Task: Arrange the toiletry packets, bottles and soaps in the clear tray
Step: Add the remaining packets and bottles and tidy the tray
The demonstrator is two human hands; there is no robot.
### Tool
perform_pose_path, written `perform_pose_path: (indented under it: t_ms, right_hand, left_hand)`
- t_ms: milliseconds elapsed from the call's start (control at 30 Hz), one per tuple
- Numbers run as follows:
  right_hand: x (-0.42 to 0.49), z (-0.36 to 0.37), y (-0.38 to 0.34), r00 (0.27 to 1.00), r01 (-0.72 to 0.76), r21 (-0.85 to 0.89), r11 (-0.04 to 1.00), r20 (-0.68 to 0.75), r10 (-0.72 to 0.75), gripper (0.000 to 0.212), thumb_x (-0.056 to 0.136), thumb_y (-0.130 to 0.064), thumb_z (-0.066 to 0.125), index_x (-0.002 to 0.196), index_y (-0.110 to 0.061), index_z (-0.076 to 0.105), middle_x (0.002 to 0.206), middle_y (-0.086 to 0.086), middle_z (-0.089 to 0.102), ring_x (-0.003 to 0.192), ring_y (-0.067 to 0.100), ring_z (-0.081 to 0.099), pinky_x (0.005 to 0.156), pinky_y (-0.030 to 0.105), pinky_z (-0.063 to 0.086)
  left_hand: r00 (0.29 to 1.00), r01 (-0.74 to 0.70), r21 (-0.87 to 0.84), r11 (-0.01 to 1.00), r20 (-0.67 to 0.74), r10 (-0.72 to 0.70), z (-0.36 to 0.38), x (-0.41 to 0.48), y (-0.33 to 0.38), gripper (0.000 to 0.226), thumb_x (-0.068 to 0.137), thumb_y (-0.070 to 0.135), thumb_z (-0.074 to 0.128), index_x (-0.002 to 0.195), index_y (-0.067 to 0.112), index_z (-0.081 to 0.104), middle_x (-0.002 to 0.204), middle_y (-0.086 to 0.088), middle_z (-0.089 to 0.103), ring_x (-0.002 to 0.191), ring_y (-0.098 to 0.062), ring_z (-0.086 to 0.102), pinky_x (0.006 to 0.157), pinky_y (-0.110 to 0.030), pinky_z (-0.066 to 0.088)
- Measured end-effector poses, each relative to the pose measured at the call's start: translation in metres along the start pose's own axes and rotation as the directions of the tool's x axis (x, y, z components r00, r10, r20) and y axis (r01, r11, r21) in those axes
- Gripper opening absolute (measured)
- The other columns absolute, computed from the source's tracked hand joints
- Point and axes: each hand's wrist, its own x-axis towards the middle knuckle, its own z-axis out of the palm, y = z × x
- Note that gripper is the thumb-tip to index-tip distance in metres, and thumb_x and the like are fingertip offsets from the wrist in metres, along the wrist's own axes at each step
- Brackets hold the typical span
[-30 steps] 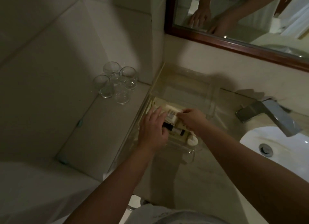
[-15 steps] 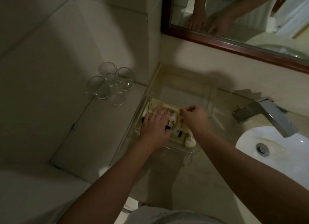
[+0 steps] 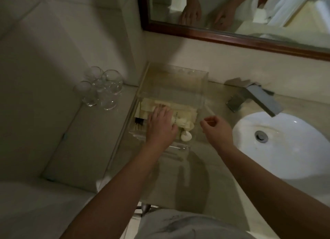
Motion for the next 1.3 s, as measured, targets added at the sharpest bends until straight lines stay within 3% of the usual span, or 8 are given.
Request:
perform_pose_path:
  t_ms: [167,300,433,567,833,1000,1133,1300]
  right_hand:
    - [-0.024,-0.069,0.057,0.996,-0.033,-0.009,0.999,-0.083,0.032,0.036,0.087,-0.04,0.064,0.117,-0.02,0.063,0.102,-0.003,0.068,0.091,0.016,0.063,0.079,0.031,0.05]
    - [-0.057,-0.146,0.126,0.983,-0.097,0.022,0.995,-0.156,0.099,0.04,0.085,-0.039,0.067,0.12,-0.021,0.061,0.109,0.0,0.069,0.1,0.02,0.064,0.087,0.035,0.05]
    - [-0.097,-0.235,0.201,0.934,-0.182,0.1,0.978,-0.294,0.203,0.041,0.085,-0.039,0.068,0.121,-0.022,0.06,0.11,-0.001,0.068,0.094,0.016,0.063,0.072,0.027,0.046]
    - [-0.131,-0.309,0.272,0.876,-0.227,0.135,0.964,-0.405,0.263,0.04,0.085,-0.036,0.068,0.12,-0.017,0.061,0.107,0.001,0.07,0.097,0.02,0.067,0.084,0.032,0.05]
    - [-0.159,-0.392,0.358,0.809,-0.279,0.224,0.934,-0.47,0.355,0.034,0.086,-0.029,0.066,0.119,-0.018,0.062,0.103,0.0,0.07,0.097,0.018,0.066,0.083,0.03,0.049]
    - [-0.129,-0.424,0.384,0.798,-0.312,0.24,0.919,-0.459,0.391,0.032,0.088,-0.029,0.064,0.119,-0.021,0.062,0.098,-0.007,0.065,0.089,0.01,0.061,0.078,0.025,0.045]
    - [-0.11,-0.455,0.411,0.778,-0.384,0.234,0.893,-0.439,0.45,0.028,0.086,-0.028,0.065,0.114,-0.022,0.064,0.097,-0.007,0.067,0.094,0.013,0.066,0.081,0.027,0.049]
    - [-0.094,-0.489,0.443,0.727,-0.445,0.257,0.858,-0.455,0.513,0.026,0.087,-0.029,0.064,0.112,-0.023,0.065,0.098,-0.008,0.066,0.091,0.013,0.065,0.079,0.029,0.051]
  left_hand:
    - [0.985,-0.166,0.001,0.986,0.054,0.166,0.031,-0.026,0.084,0.058,0.085,0.035,0.05,0.139,0.016,0.041,0.147,-0.007,0.041,0.139,-0.028,0.029,0.114,-0.045,0.023]
    - [0.94,-0.325,-0.094,0.941,0.076,0.332,0.061,-0.063,0.179,0.054,0.085,0.032,0.052,0.134,0.011,0.047,0.136,-0.009,0.052,0.125,-0.029,0.044,0.107,-0.04,0.033]
    - [0.879,-0.447,-0.244,0.861,0.058,0.473,0.098,-0.11,0.285,0.051,0.083,0.03,0.049,0.129,0.006,0.054,0.126,-0.014,0.06,0.116,-0.031,0.052,0.102,-0.036,0.038]
    - [0.8,-0.524,-0.303,0.796,0.145,0.582,0.142,-0.15,0.377,0.049,0.087,0.028,0.051,0.132,0.008,0.05,0.13,-0.014,0.057,0.12,-0.032,0.049,0.102,-0.036,0.037]
    - [0.677,-0.596,-0.335,0.729,0.278,0.682,0.2,-0.183,0.488,0.049,0.088,0.026,0.054,0.135,0.014,0.047,0.13,-0.01,0.057,0.121,-0.027,0.049,0.102,-0.037,0.04]
    - [0.675,-0.568,-0.324,0.757,0.343,0.653,0.238,-0.148,0.537,0.042,0.088,0.027,0.055,0.127,0.013,0.055,0.123,-0.013,0.06,0.112,-0.031,0.055,0.099,-0.038,0.043]
    - [0.662,-0.505,-0.337,0.795,0.44,0.607,0.279,-0.112,0.589,0.041,0.087,0.032,0.052,0.122,0.012,0.058,0.119,-0.016,0.062,0.111,-0.033,0.056,0.094,-0.039,0.045]
    - [0.7,-0.525,-0.301,0.796,0.381,0.605,0.328,-0.094,0.648,0.037,0.078,0.038,0.057,0.104,0.012,0.06,0.098,-0.013,0.063,0.094,-0.033,0.058,0.08,-0.039,0.049]
